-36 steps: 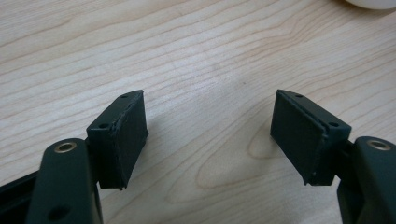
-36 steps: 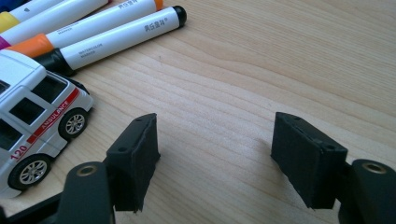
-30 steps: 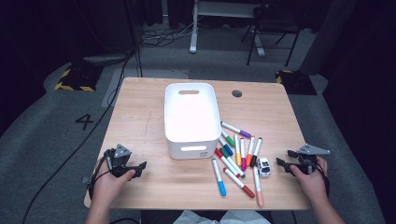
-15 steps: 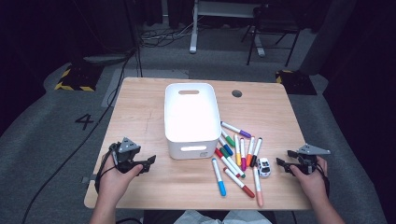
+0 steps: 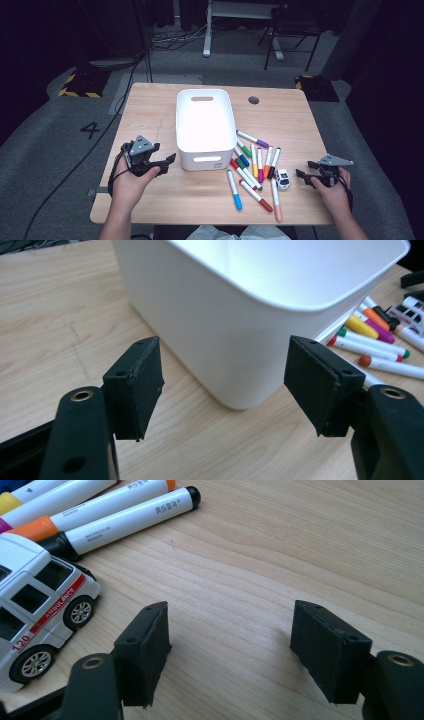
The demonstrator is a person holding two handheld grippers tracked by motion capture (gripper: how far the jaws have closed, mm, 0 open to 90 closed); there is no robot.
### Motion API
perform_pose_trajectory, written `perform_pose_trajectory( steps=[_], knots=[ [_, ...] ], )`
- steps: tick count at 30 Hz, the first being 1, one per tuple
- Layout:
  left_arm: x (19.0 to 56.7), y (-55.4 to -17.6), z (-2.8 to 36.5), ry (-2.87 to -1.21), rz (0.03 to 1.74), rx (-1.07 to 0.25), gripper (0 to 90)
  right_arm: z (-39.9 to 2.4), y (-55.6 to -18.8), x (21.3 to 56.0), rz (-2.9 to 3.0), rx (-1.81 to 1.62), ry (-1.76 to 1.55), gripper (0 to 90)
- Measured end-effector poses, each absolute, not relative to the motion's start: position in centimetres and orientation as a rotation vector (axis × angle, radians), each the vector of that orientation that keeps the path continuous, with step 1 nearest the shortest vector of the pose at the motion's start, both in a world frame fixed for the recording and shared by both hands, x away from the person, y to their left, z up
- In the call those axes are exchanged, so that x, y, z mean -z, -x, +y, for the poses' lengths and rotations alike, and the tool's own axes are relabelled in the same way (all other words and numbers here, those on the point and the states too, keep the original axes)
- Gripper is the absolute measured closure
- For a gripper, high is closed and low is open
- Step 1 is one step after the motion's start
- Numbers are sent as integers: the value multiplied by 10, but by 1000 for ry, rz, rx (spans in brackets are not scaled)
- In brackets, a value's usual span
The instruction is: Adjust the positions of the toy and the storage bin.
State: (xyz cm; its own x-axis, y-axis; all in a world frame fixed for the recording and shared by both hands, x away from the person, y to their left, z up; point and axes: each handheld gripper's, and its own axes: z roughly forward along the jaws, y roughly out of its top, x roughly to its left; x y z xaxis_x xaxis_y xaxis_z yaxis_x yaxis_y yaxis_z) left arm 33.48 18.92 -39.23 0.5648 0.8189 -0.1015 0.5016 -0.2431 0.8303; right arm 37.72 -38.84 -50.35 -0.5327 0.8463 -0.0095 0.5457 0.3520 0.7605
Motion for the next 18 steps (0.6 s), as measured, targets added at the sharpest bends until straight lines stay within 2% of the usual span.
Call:
perform_pose_trajectory(
  steps=[11,18],
  knots=[
    [376,-354,173,-1846,1092,-449,316,-388,-377,504,2218,-1016,-1217,322],
    [384,-372,161,-1902,1136,-468,349,-389,-377,504,2220,-1014,-1213,322]
  ],
)
